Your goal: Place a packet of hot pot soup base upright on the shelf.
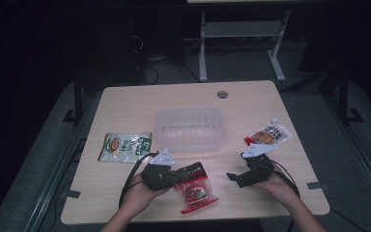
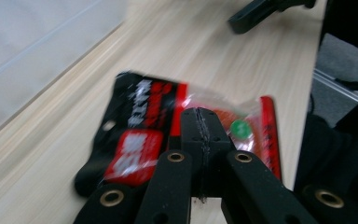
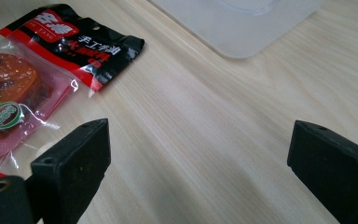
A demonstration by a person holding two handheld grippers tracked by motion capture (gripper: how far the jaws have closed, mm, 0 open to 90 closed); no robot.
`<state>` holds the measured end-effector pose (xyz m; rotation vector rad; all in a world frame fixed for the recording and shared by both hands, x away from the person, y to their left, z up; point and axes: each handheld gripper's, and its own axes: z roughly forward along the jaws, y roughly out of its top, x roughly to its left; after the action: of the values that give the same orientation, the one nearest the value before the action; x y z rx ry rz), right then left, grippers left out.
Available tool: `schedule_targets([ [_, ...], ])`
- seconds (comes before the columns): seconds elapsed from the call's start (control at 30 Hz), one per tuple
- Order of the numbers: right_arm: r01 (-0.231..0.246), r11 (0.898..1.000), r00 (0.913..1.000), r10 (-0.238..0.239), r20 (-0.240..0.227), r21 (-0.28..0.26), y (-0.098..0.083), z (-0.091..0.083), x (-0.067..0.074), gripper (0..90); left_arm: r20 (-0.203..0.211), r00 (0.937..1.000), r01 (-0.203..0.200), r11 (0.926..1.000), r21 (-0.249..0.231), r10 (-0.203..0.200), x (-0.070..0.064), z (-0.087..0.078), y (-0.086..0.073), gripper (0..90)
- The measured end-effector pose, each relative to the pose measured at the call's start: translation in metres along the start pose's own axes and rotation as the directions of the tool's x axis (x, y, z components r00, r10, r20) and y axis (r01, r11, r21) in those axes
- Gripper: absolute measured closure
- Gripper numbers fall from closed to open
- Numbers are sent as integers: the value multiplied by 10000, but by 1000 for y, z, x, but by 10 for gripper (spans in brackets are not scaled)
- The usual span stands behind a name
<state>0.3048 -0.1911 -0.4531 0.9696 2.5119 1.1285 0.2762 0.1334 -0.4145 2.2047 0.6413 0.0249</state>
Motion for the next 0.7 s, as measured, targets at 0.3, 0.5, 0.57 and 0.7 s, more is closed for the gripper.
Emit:
schedule_targets([
  [0.3, 55, 10000, 10000, -55, 40, -42, 0, 0, 0, 56, 463, 9980, -427, 9991, -24, 428, -15, 21, 18, 897],
  [0.5, 51, 10000, 10000, -51, -6, -70, 0, 0, -1, 56, 799, 9951, -590, 9982, 75, 583, -27, 40, 25, 897],
  [0.57, 57, 10000, 10000, -57, -9, -77, 0, 0, 0, 56, 949, 9934, -661, 9977, 128, 646, -31, 46, 27, 897],
  [0.7, 80, 9999, 10000, -80, -33, -89, 0, 1, -1, 56, 1034, 9907, -925, 9951, 360, 883, -37, 58, 28, 897],
])
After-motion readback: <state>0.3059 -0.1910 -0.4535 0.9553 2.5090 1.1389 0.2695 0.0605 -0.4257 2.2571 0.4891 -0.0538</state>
